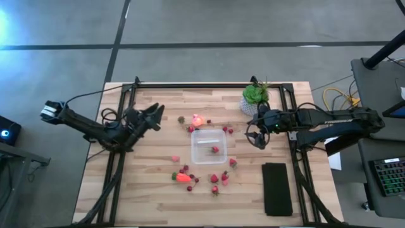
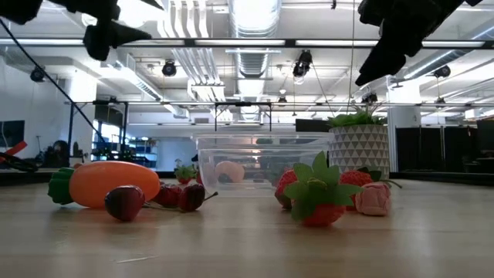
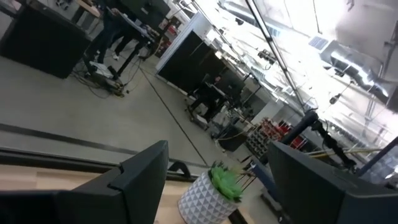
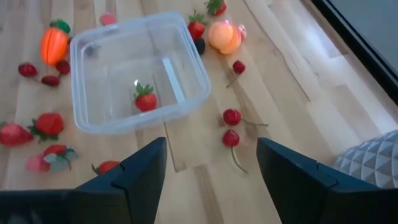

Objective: Pick and placing Produce into tupperware
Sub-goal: Put the red cherry into the transparent container

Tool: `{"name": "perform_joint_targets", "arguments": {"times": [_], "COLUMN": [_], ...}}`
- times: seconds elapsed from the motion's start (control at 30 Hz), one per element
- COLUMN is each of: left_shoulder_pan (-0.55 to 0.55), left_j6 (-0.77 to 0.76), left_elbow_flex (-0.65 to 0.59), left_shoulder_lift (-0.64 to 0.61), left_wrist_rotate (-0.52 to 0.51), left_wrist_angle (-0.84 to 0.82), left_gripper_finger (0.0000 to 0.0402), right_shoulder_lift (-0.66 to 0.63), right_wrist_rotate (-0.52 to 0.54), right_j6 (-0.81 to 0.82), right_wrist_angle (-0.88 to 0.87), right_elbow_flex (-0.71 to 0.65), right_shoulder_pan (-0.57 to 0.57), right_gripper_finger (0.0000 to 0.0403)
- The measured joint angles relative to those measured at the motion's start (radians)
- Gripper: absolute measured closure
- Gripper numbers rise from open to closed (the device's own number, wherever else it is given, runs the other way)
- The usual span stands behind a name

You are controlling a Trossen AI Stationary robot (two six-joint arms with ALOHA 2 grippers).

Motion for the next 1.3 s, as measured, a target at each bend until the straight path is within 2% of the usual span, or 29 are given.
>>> {"name": "perform_joint_targets", "arguments": {"times": [0.5, 1.3], "left_shoulder_pan": [0.001, 0.030], "left_j6": [-0.001, -0.001], "left_elbow_flex": [0.159, 0.176], "left_shoulder_lift": [0.231, 0.414], "left_wrist_rotate": [-0.008, -0.022], "left_wrist_angle": [-0.002, 0.238], "left_gripper_finger": [0.0139, 0.0139], "right_shoulder_lift": [0.000, -0.001], "right_wrist_rotate": [0.000, 0.005], "right_j6": [-0.080, -0.148], "right_wrist_angle": [-0.052, -0.043], "right_elbow_flex": [-0.002, -0.016], "right_shoulder_pan": [0.000, 0.000], "right_gripper_finger": [0.0164, 0.0160]}}
